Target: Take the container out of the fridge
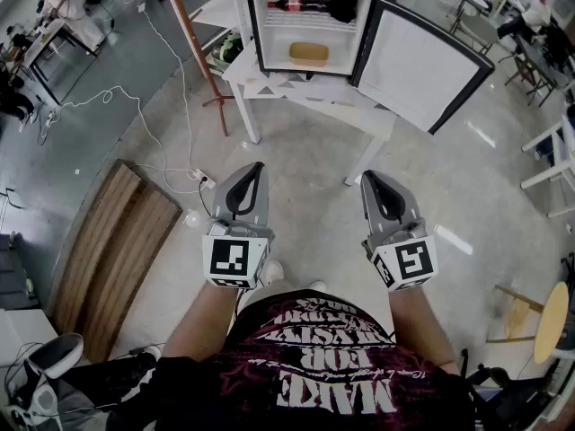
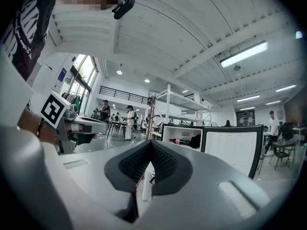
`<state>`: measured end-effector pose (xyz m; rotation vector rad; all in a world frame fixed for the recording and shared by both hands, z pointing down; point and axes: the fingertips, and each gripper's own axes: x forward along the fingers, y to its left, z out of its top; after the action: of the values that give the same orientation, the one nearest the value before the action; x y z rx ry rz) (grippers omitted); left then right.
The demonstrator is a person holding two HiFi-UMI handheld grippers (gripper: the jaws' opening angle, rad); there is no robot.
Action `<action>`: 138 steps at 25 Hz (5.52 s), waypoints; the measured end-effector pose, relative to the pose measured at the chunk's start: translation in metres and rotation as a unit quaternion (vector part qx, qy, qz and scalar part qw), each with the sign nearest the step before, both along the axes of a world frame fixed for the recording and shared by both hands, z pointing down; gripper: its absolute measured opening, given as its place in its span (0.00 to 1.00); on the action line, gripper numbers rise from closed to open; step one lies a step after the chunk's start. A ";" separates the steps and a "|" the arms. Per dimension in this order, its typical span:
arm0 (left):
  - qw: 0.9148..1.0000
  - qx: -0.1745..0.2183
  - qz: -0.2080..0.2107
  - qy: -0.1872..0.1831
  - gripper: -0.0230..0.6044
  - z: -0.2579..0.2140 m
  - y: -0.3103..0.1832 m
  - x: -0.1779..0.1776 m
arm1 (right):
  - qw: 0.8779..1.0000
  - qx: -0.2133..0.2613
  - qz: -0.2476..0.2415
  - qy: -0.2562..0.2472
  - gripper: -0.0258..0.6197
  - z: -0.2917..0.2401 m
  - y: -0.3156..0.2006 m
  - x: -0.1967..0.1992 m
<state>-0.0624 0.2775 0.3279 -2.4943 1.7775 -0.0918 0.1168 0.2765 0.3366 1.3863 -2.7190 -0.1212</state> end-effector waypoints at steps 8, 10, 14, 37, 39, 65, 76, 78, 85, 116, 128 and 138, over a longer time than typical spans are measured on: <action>1.000 0.005 -0.020 -0.004 0.04 -0.004 0.017 0.003 | 1.000 0.003 -0.013 -0.024 0.08 -0.002 0.006 0.011; 1.000 0.004 -0.025 -0.006 0.04 -0.004 0.023 0.002 | 1.000 0.001 -0.010 -0.028 0.08 0.000 0.009 0.014; 0.999 0.004 -0.030 -0.008 0.04 -0.006 0.032 0.001 | 0.999 0.003 -0.013 -0.033 0.08 -0.001 0.016 0.017; 1.000 -0.001 0.009 0.012 0.04 0.001 -0.061 -0.023 | 1.000 -0.010 0.021 -0.012 0.08 0.007 -0.049 -0.014; 1.000 -0.003 0.018 0.009 0.04 0.002 -0.072 -0.024 | 0.999 -0.012 0.027 -0.015 0.08 0.006 -0.059 -0.015; 0.996 -0.024 0.090 0.006 0.04 0.016 -0.175 -0.075 | 0.996 -0.030 0.080 -0.023 0.08 0.015 -0.144 -0.079; 0.994 -0.026 0.103 0.020 0.04 0.015 -0.191 -0.080 | 0.996 -0.020 0.091 -0.015 0.08 0.010 -0.158 -0.082; 0.995 -0.028 0.096 0.021 0.04 0.016 -0.194 -0.085 | 0.996 -0.020 0.088 -0.015 0.08 0.010 -0.164 -0.085; 0.997 -0.026 0.073 0.016 0.04 0.017 -0.209 -0.098 | 0.997 -0.022 0.072 -0.014 0.08 0.012 -0.184 -0.088; 0.996 -0.072 0.053 0.009 0.04 0.055 -0.332 -0.059 | 0.996 -0.068 0.055 -0.023 0.08 0.047 -0.314 -0.048; 0.996 -0.076 0.043 0.001 0.04 0.055 -0.370 -0.042 | 0.996 -0.071 0.039 -0.028 0.08 0.045 -0.357 -0.037; 0.997 -0.080 0.021 0.003 0.04 0.054 -0.405 -0.026 | 0.997 -0.074 0.014 -0.032 0.08 0.045 -0.399 -0.021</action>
<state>-0.0882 -0.1275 0.3817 -2.6418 1.7862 -0.2324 0.0956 -0.1222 0.3815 1.4077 -2.6944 0.1257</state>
